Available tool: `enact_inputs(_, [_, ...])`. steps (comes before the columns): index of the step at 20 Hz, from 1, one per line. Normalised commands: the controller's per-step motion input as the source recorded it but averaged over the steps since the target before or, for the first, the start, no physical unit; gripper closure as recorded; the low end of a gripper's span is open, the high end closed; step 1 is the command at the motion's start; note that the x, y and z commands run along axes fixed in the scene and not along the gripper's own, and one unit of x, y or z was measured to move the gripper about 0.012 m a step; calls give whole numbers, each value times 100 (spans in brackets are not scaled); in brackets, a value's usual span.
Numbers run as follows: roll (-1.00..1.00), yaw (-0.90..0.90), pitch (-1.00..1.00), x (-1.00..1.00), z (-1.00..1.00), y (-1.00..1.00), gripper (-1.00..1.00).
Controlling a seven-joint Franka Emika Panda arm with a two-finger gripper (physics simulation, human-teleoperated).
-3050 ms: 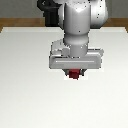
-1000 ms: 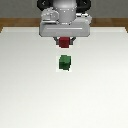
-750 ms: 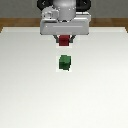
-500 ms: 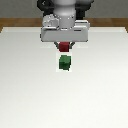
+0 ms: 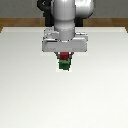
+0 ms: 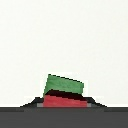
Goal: Place the red cube on top of the green cube.
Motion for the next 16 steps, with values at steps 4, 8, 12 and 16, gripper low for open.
enact_inputs(4, [0,0,0,0,0,0,-100])
enact_inputs(8, [0,0,0,0,0,0,-100])
enact_inputs(12, [0,0,0,0,0,0,-100])
enact_inputs(16, [0,0,0,0,0,0,-100])
